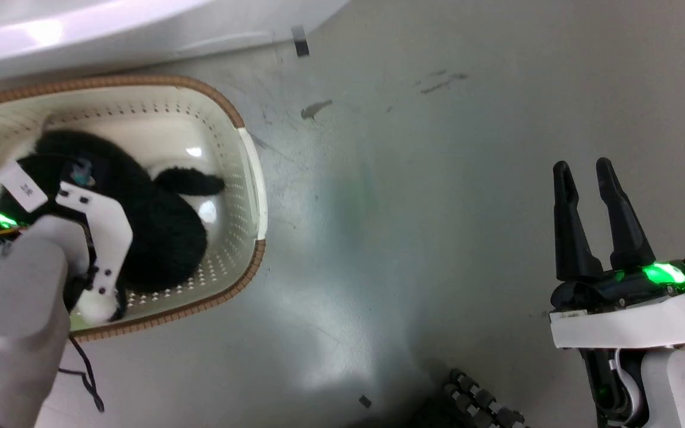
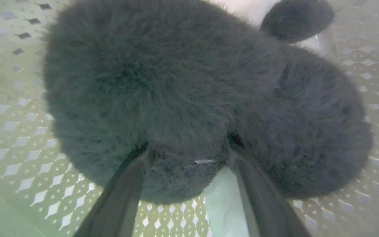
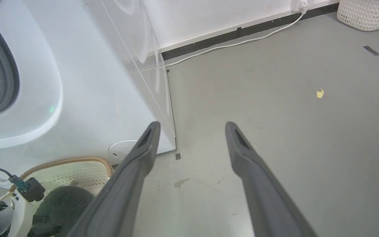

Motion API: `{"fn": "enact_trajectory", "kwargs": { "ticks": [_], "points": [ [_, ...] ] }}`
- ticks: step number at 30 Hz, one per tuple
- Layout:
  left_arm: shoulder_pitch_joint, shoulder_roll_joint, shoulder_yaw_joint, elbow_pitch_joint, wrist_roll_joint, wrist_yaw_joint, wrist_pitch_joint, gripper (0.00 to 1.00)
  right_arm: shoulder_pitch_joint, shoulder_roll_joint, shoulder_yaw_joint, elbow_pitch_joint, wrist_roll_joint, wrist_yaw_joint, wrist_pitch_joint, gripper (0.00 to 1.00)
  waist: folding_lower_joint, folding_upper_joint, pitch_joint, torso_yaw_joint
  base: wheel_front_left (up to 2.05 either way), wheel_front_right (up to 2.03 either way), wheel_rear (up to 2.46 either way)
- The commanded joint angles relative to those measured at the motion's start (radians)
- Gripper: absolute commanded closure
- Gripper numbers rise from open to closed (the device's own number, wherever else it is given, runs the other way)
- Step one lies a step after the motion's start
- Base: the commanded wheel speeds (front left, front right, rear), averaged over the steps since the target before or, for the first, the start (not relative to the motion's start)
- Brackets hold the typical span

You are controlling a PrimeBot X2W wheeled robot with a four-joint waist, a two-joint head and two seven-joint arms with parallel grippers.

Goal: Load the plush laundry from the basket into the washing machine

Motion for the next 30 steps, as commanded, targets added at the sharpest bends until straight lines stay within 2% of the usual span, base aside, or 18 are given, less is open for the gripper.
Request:
{"fn": "enact_trajectory", "kwargs": {
  "ticks": [1, 12, 13, 14, 15, 23, 24, 30],
  "points": [
    [-0.028, 0.009, -0.015, 0.028, -0.011, -0.001, 0.012, 0.00, -0.021, 0.000, 0.004, -0.008, 0.016, -0.001, -0.010, 0.00, 0.0000, -0.0001, 0.029, -0.010, 0.00, 0.00, 0.00],
    [-0.115, 0.043, -0.080, 0.121, -0.046, -0.022, 0.028, 0.00, -0.041, 0.000, 0.011, -0.019, 0.072, -0.001, -0.033, 0.00, 0.0000, -0.0001, 0.136, -0.040, 0.00, 0.00, 0.00],
    [-0.122, 0.047, -0.085, 0.132, -0.049, -0.023, 0.027, 0.11, -0.044, 0.000, 0.012, -0.018, 0.076, -0.001, -0.035, 0.00, 0.0000, -0.0001, 0.143, -0.043, 0.00, 0.00, 0.00],
    [-0.128, 0.052, -0.089, 0.142, -0.054, -0.024, 0.025, 0.83, -0.048, 0.000, 0.014, -0.018, 0.079, -0.001, -0.037, 0.00, 0.0000, -0.0001, 0.150, -0.047, 0.00, 0.00, 0.00],
    [-0.132, 0.056, -0.091, 0.152, -0.062, -0.026, 0.022, 1.00, -0.053, 0.000, 0.016, -0.018, 0.083, -0.001, -0.039, 0.00, 0.0000, -0.0001, 0.156, -0.052, 0.00, 0.00, 0.00],
    [-0.111, 0.075, -0.075, 0.180, -0.112, -0.016, -0.044, 1.00, -0.087, 0.000, 0.027, -0.004, 0.086, -0.001, -0.045, 0.00, 0.0000, -0.0001, 0.126, -0.090, 0.00, 0.00, 0.00],
    [-0.083, 0.057, -0.063, 0.175, -0.132, -0.007, -0.095, 1.00, -0.089, 0.000, 0.017, 0.005, 0.070, -0.001, -0.045, 0.00, 0.0000, -0.0001, 0.073, -0.080, 0.00, 0.00, 0.00],
    [-0.039, -0.028, -0.063, 0.180, -0.162, -0.010, -0.212, 1.00, -0.058, 0.000, -0.041, 0.017, -0.011, -0.001, -0.045, 0.00, 0.0000, -0.0001, -0.074, -0.002, 0.00, 0.00, 0.00]
  ]
}}
